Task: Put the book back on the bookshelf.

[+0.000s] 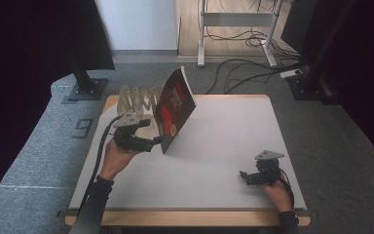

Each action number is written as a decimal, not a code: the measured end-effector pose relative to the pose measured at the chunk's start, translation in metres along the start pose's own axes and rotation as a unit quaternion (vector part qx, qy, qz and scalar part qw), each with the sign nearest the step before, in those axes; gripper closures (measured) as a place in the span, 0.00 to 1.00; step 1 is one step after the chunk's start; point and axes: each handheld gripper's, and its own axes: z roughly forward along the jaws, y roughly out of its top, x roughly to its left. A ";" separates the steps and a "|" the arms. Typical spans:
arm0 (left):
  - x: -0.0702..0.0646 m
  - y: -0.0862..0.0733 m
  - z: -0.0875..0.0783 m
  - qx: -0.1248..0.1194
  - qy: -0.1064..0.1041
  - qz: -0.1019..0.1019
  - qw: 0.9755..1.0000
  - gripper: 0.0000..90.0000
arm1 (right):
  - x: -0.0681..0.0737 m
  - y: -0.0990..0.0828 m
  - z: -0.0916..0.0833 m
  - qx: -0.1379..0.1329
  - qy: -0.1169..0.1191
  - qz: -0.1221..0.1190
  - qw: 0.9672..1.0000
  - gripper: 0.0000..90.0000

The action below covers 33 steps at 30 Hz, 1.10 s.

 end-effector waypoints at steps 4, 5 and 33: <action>-0.001 -0.010 -0.006 0.000 -0.003 -0.002 1.000 0.14 | 0.000 0.000 0.000 0.000 0.000 0.001 1.000 0.00; -0.001 -0.012 -0.007 0.002 -0.002 0.000 1.000 0.13 | 0.000 0.000 0.000 0.000 0.000 0.001 1.000 0.00; -0.009 -0.135 0.033 0.133 0.015 -0.026 0.991 0.00 | 0.000 0.000 0.000 -0.001 0.000 0.000 1.000 0.00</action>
